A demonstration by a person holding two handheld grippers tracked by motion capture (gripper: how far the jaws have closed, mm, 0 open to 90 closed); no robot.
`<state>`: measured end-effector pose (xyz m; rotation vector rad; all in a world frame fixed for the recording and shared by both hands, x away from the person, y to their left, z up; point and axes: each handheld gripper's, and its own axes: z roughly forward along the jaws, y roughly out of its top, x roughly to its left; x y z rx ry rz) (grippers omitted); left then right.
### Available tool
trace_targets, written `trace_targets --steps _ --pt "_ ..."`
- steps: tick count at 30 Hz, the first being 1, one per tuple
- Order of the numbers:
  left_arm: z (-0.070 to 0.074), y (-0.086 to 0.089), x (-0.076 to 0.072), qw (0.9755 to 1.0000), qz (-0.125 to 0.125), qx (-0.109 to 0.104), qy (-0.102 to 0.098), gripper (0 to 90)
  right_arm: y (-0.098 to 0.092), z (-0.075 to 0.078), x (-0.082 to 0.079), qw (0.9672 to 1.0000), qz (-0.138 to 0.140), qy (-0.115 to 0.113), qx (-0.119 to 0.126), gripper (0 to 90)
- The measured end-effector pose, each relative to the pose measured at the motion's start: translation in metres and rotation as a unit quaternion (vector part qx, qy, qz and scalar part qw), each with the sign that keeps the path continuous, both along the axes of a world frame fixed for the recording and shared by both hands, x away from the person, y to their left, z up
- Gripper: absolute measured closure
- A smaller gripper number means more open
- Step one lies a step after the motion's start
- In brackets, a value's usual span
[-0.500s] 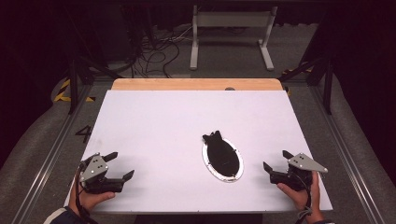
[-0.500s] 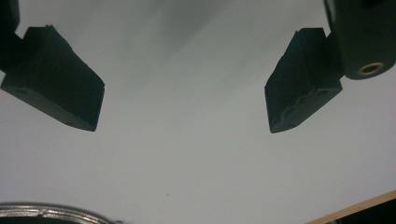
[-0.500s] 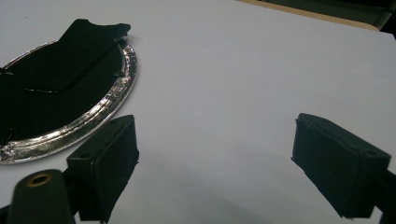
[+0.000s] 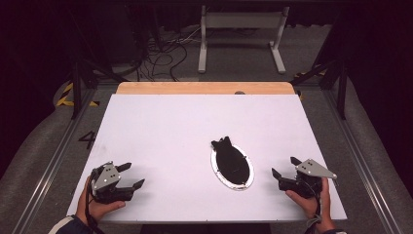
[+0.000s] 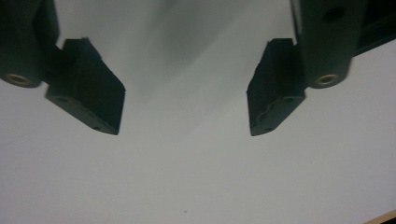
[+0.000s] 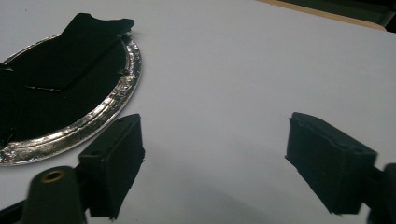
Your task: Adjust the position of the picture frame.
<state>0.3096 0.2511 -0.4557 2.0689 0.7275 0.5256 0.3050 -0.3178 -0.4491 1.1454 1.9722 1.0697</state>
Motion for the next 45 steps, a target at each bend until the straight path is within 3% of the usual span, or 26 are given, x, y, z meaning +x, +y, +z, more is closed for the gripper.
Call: trace_targets --steps 2,4,5,7,12,15,22,25,31,36,45 --pt "0.001 -0.004 0.000 0.9999 -0.015 -0.003 0.002 41.0 0.001 0.000 0.001 1.0000 0.008 0.005 -0.001 31.5" --pt "0.002 -0.010 0.002 0.9996 -0.026 0.007 0.006 49.1 0.003 0.000 0.004 0.9998 0.014 0.013 0.002 37.9" --pt "0.002 -0.010 0.002 0.9996 -0.026 0.007 0.006 55.8 0.003 0.000 0.004 0.9998 0.014 0.013 0.002 37.9" --pt "0.002 -0.015 0.005 0.9992 -0.038 0.011 0.008 59.0 0.005 0.000 0.008 0.9995 0.018 0.026 0.002 42.8" --pt "0.002 -0.030 0.015 0.9975 -0.064 0.021 0.023 81.9 0.017 0.000 0.016 0.9985 0.038 0.039 -0.009 61.1" --pt "0.001 -0.042 0.019 0.9957 -0.082 0.031 0.028 88.6 0.027 -0.002 0.020 0.9972 0.053 0.051 -0.018 70.4" --pt "0.002 -0.075 0.031 0.9924 -0.111 0.037 0.036 89.8 0.039 -0.004 0.031 0.9950 0.068 0.067 -0.029 89.8" --pt "0.002 -0.086 0.036 0.9912 -0.120 0.042 0.036 89.8 0.042 -0.002 0.036 0.9950 0.068 0.070 -0.022 90.0" --pt "0.000 -0.107 0.041 0.9876 -0.143 0.049 0.041 89.6 0.053 -0.004 0.050 0.9937 0.071 0.082 -0.029 90.0" --pt "0.000 -0.121 0.048 0.9861 -0.154 0.050 0.038 88.6 0.063 -0.004 0.060 0.9930 0.072 0.088 -0.031 90.0" --pt "0.001 -0.124 0.059 0.9871 -0.149 0.044 0.038 89.0 0.074 -0.008 0.074 0.9908 0.074 0.106 -0.039 90.0"
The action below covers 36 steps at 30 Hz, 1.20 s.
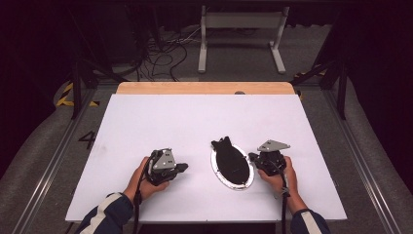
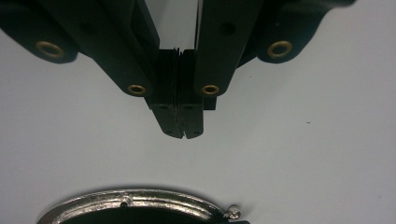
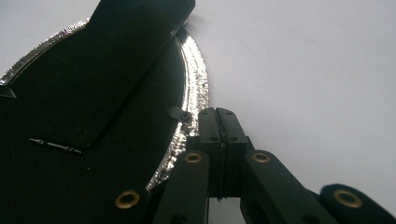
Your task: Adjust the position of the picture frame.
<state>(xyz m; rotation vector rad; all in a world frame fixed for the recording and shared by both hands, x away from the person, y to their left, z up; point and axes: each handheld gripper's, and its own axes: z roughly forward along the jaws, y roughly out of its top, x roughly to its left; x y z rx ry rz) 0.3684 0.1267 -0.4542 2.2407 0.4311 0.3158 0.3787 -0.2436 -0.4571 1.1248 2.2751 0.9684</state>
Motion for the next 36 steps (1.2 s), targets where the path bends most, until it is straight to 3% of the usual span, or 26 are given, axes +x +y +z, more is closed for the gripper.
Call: trace_targets --steps 5,12,19,27,32,36 --pt "0.001 0.001 0.007 0.9999 0.007 -0.011 0.006 88.9 -0.001 0.001 0.006 0.9998 0.005 0.017 0.011 90.0" --pt "0.002 0.001 0.022 0.9997 0.022 -0.010 0.003 88.5 0.012 0.000 0.011 0.9995 0.028 0.011 0.007 90.0" --pt "0.010 0.002 0.047 0.9988 0.038 -0.030 0.002 89.1 0.025 0.000 0.012 0.9988 0.049 0.009 0.002 90.0" --pt "0.005 -0.019 0.068 0.9987 0.039 -0.032 0.008 88.7 0.044 -0.001 0.014 0.9980 0.063 -0.001 -0.010 90.0" --pt "0.008 -0.023 0.078 0.9974 0.047 -0.053 0.013 88.0 0.054 0.000 0.014 0.9984 0.054 -0.008 -0.017 90.0" --pt "0.007 -0.031 0.080 0.9980 0.045 -0.043 0.013 87.5 0.046 0.009 0.002 0.9978 0.062 -0.022 0.013 90.0"
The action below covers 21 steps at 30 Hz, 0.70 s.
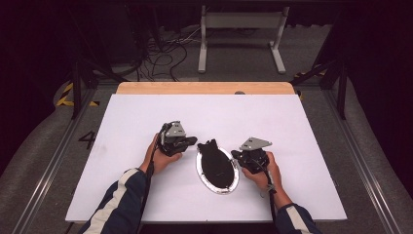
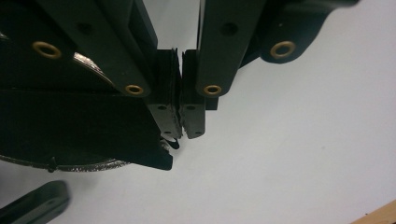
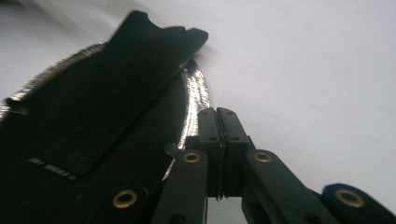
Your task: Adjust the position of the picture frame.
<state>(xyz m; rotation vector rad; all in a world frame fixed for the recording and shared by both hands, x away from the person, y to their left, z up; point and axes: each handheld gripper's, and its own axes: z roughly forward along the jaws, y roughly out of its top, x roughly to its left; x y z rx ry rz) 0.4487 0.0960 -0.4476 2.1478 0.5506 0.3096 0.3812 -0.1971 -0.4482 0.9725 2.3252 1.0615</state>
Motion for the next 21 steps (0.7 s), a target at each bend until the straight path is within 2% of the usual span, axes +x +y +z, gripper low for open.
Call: trace_targets --steps 4,7,9,10,15,17,19,21 --pt "0.002 -0.004 0.004 1.0000 0.003 -0.002 0.002 85.4 -0.004 0.003 -0.023 0.9991 0.041 0.005 0.008 90.0" --pt "0.007 -0.008 0.008 0.9996 0.004 0.011 -0.025 84.8 -0.004 0.004 -0.045 0.9978 0.065 0.011 0.008 90.0" --pt "0.007 -0.010 0.009 0.9995 0.003 0.017 -0.028 85.8 -0.003 0.004 -0.059 0.9970 0.076 0.014 0.009 90.0" --pt "0.007 -0.012 0.012 0.9996 -0.003 0.023 -0.015 85.8 -0.003 0.004 -0.059 0.9970 0.076 0.014 0.009 90.0" --pt "0.007 -0.021 0.018 0.9996 -0.017 0.024 -0.004 85.2 -0.002 0.005 -0.083 0.9944 0.102 0.020 0.021 90.0" --pt "0.004 -0.025 0.017 0.9992 -0.025 0.033 0.004 84.5 -0.002 0.003 -0.090 0.9933 0.111 0.024 0.023 90.0" --pt "0.000 -0.028 0.018 0.9989 -0.028 0.032 0.018 84.0 0.000 -0.001 -0.095 0.9927 0.117 0.028 0.014 90.0" --pt "-0.002 -0.030 0.019 0.9988 -0.027 0.034 0.022 83.5 0.003 -0.005 -0.098 0.9921 0.122 0.030 0.007 90.0"
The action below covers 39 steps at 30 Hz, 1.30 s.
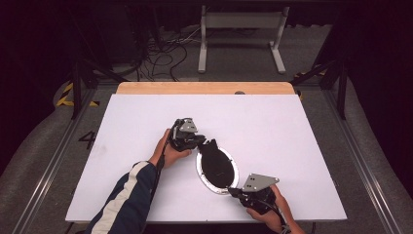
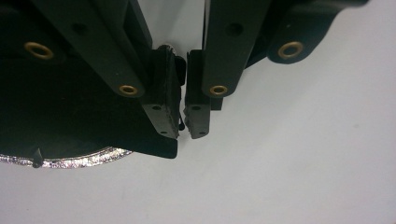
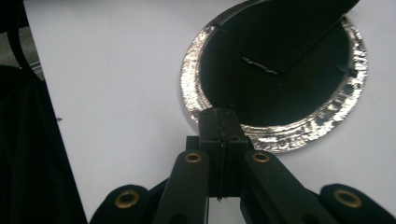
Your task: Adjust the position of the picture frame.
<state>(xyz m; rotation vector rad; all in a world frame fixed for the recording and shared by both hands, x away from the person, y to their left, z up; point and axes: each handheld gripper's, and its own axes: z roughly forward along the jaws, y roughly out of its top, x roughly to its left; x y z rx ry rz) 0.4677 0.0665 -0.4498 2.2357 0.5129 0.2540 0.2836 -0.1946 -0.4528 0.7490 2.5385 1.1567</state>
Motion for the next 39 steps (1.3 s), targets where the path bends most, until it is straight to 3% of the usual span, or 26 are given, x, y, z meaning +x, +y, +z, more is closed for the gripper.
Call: trace_targets --steps 7,11,13,18,21,29,34,39 --pt "0.001 -0.001 -0.001 0.9999 -0.013 0.005 -0.004 83.6 0.005 -0.007 0.000 0.9998 0.005 0.005 -0.017 90.0" --pt "0.001 -0.007 -0.001 0.9995 -0.006 0.022 -0.020 78.8 0.005 -0.008 0.001 0.9998 -0.004 0.002 -0.018 90.0" --pt "0.000 -0.010 0.000 0.9994 -0.009 0.024 -0.023 81.0 0.007 -0.008 -0.001 0.9997 -0.009 -0.007 -0.024 90.0" --pt "-0.006 -0.017 0.008 0.9990 0.002 0.043 -0.012 82.5 0.008 -0.008 -0.002 0.9996 -0.011 -0.010 -0.025 90.0" --pt "-0.010 -0.018 0.009 0.9994 -0.005 0.034 -0.004 87.5 0.008 -0.008 -0.002 0.9993 -0.005 -0.017 -0.033 90.0" --pt "-0.008 -0.015 0.007 0.9987 -0.009 0.049 -0.009 90.0 0.007 -0.008 0.000 0.9991 -0.003 -0.021 -0.035 90.0" --pt "-0.010 -0.005 0.006 0.9993 -0.004 0.038 -0.001 90.0 0.006 -0.008 0.001 0.9989 -0.007 -0.027 -0.038 90.0" --pt "-0.011 0.005 0.005 0.9996 0.003 0.022 0.015 90.0 -0.001 -0.008 0.008 0.9983 -0.033 -0.027 -0.039 90.0"
